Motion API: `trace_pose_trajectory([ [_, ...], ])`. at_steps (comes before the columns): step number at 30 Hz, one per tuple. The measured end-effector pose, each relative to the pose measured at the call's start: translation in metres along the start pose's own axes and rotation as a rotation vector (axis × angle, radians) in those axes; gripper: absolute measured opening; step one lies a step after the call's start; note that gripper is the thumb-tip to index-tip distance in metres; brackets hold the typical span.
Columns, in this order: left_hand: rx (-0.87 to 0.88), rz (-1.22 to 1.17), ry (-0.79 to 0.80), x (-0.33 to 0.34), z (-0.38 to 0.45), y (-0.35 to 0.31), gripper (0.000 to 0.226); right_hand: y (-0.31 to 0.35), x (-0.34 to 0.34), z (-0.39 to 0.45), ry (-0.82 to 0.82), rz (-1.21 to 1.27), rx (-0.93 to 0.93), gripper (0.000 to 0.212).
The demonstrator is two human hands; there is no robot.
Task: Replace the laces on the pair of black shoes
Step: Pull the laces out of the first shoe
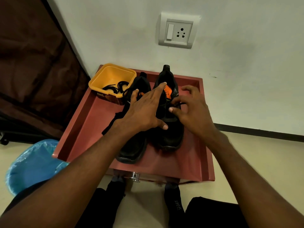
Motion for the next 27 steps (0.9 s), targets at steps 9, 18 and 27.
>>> trace_pose_trajectory([
  [9, -0.004, 0.029, -0.006, 0.000, 0.000, 0.001, 0.144, -0.001, 0.003, -0.001, -0.014, 0.192, 0.205, 0.015],
  [18, -0.007, 0.025, -0.003, 0.002, 0.002, 0.002, 0.144, -0.022, 0.002, -0.005, -0.109, 1.037, 0.681, 0.008],
  [27, 0.000, 0.035, -0.005, 0.003, 0.001, 0.001, 0.141, -0.004, 0.001, -0.006, 0.009, 0.244, 0.217, 0.010],
])
Point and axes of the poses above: each hand's wrist, its own z-axis towards the middle knuckle, its own x-axis out of the palm, y = z × x, the point moved 5 cm from there along z, towards the middle knuckle, and after that the axes turned 2 degrees about y, right-handed, at the moved point
